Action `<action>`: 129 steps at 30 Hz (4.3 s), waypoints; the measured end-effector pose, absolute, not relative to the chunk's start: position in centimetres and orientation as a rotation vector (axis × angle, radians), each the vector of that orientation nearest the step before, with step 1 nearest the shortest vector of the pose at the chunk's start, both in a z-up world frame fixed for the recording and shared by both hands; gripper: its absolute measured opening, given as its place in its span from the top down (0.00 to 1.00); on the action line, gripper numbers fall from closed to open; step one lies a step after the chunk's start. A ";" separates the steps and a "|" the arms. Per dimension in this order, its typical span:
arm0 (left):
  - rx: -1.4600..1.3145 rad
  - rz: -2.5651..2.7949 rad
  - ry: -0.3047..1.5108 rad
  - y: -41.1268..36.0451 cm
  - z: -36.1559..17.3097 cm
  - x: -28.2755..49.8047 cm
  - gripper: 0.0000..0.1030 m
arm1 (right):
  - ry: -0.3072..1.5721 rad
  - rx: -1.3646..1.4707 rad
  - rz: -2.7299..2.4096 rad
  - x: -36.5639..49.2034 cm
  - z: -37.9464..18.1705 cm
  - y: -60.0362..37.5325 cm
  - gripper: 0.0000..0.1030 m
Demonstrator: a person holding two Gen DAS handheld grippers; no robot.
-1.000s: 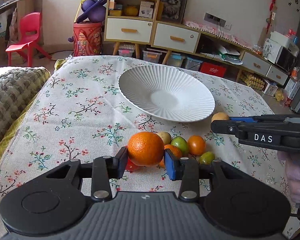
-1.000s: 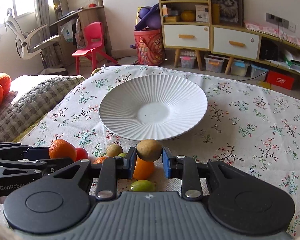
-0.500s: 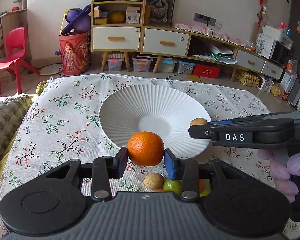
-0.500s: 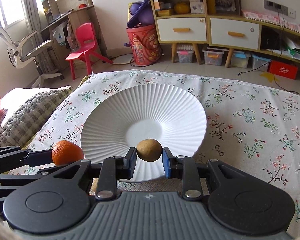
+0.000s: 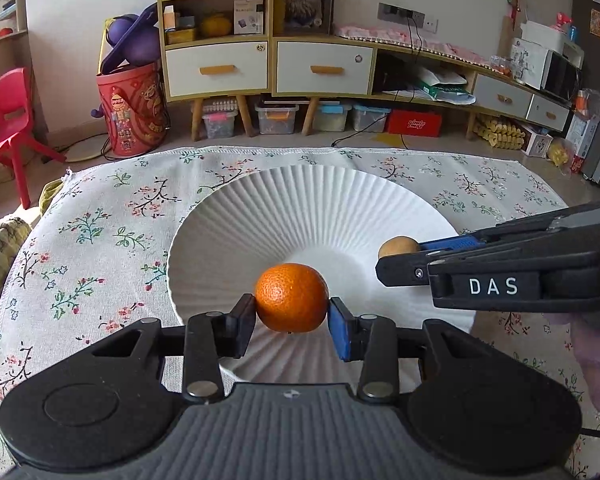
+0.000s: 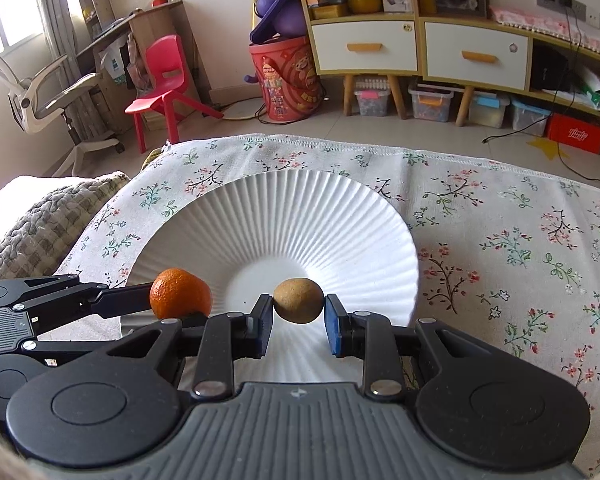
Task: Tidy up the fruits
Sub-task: 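Carry the orange and kiwi into the white plate and open both grippers, then withdraw both open grippers from the plate back toward the fruits, then grasp the red tomato with the left gripper while the right gripper grasps a green lime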
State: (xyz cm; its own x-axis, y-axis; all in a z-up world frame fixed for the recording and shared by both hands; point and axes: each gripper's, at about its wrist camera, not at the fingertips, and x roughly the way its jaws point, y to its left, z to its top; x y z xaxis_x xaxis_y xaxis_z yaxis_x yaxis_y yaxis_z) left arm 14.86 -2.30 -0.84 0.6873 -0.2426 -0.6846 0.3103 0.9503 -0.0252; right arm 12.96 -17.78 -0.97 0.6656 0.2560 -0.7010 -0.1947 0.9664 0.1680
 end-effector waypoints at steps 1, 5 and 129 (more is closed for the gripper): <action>0.096 -0.308 0.756 -2.4 -1.0 15.1 0.76 | 0.808 0.080 0.256 13.0 -1.1 -17.8 0.76; 0.103 -0.308 0.753 -2.7 -1.4 15.4 0.76 | 0.818 0.079 0.255 13.3 -1.4 -18.0 0.76; 0.086 -0.331 0.680 4.0 -4.5 4.6 0.72 | 0.768 -0.184 0.344 2.6 -3.9 -15.3 0.63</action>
State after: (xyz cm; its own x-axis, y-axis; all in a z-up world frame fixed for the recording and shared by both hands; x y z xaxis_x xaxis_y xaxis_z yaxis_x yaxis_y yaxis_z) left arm 4.60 4.02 -4.50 0.7278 -0.2723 -0.6294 0.3278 0.9443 -0.0296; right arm 2.58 -15.32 -3.90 0.6674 0.2364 -0.7062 -0.3693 0.9285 -0.0382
